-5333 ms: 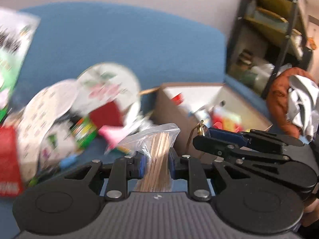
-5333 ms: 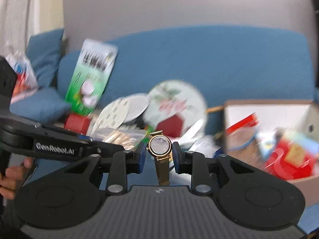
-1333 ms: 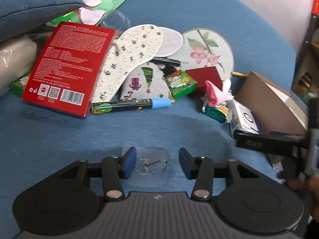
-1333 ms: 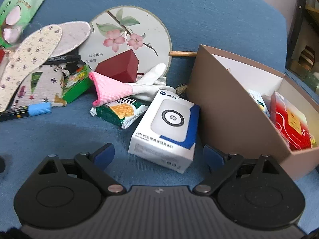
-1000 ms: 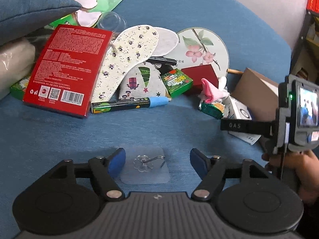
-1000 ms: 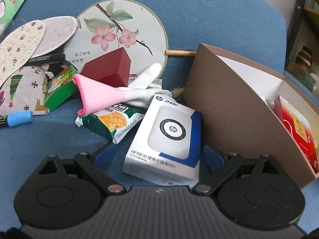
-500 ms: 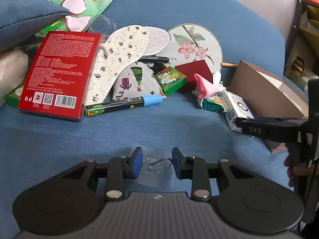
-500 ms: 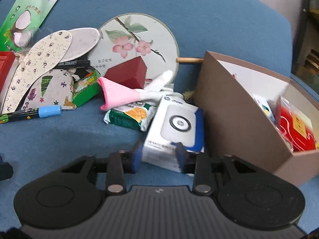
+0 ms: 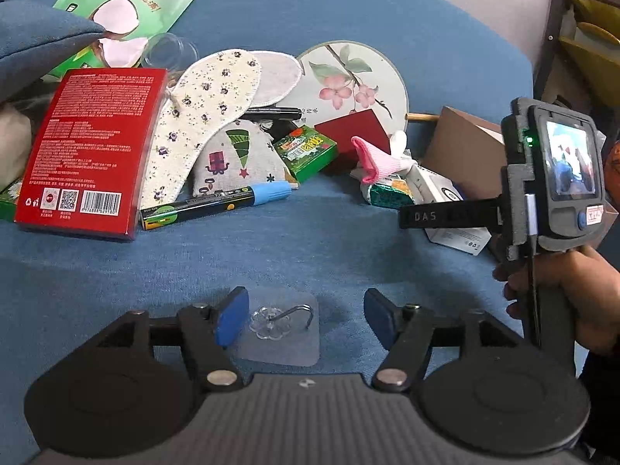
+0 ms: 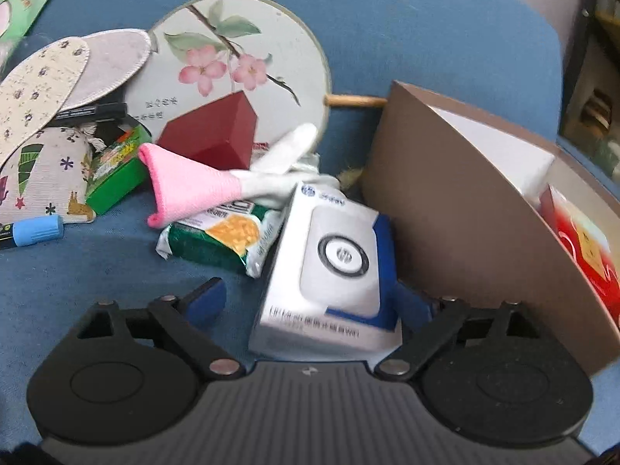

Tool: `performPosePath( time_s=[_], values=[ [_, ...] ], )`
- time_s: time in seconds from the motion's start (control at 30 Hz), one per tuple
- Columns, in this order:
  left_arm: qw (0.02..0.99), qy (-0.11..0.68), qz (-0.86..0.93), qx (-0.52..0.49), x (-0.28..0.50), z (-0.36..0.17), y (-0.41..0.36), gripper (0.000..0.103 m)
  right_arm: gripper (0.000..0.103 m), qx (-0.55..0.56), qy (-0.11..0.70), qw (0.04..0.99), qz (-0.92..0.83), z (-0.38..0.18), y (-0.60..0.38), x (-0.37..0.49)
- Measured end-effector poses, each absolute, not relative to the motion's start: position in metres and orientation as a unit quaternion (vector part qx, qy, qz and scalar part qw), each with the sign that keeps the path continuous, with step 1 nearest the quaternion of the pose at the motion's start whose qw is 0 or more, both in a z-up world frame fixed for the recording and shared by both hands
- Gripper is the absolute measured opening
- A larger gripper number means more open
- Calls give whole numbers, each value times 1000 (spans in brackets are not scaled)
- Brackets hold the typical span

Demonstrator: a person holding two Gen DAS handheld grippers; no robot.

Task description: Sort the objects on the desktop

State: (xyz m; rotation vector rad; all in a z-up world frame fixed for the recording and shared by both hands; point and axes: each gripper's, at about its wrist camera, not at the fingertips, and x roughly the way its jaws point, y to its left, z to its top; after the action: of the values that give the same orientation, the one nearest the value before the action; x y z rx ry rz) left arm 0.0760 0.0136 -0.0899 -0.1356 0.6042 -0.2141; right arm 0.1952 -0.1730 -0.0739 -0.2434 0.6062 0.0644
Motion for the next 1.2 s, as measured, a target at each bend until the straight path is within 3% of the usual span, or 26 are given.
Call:
performPosePath(
  time_s=[0.07,0.1,0.23,0.27,0.33,0.4,0.47,0.53,0.67,0.73,0.8,1.2],
  values=[
    [948,297,-97,-65,76,-90,13,52,54,-126,279,951,35,-70,-175,190],
    [948,298,-92,-65,76,-89,14,36,50,-134,277,951,40,-67,-176,188],
    [948,296,-88,-76,76,-88,17,33,33,-144,282,945,77,-58,-181,171],
    [948,295,-88,-74,75,-88,17,32,33,-143,283,945,84,-56,-183,165],
    [948,294,-94,-78,72,-86,17,23,33,-141,284,944,95,-55,-188,149],
    [946,297,-96,-89,72,-86,18,23,37,-133,282,945,103,-55,-194,136],
    [946,297,-95,-89,71,-86,17,23,68,-127,280,946,100,-55,-198,132],
    [944,300,-99,-95,71,-86,17,24,89,-139,265,952,69,-55,-197,135],
    [939,303,-117,-115,71,-85,17,39,94,-151,270,949,66,-56,-188,149],
    [940,301,-121,-108,70,-85,15,54,94,-142,287,946,53,-63,-185,161],
    [943,298,-119,-93,69,-85,12,60,94,-126,314,940,43,-70,-182,173],
    [949,289,-107,-72,72,-88,12,69,97,-143,303,942,8,-84,-165,203]
  ],
)
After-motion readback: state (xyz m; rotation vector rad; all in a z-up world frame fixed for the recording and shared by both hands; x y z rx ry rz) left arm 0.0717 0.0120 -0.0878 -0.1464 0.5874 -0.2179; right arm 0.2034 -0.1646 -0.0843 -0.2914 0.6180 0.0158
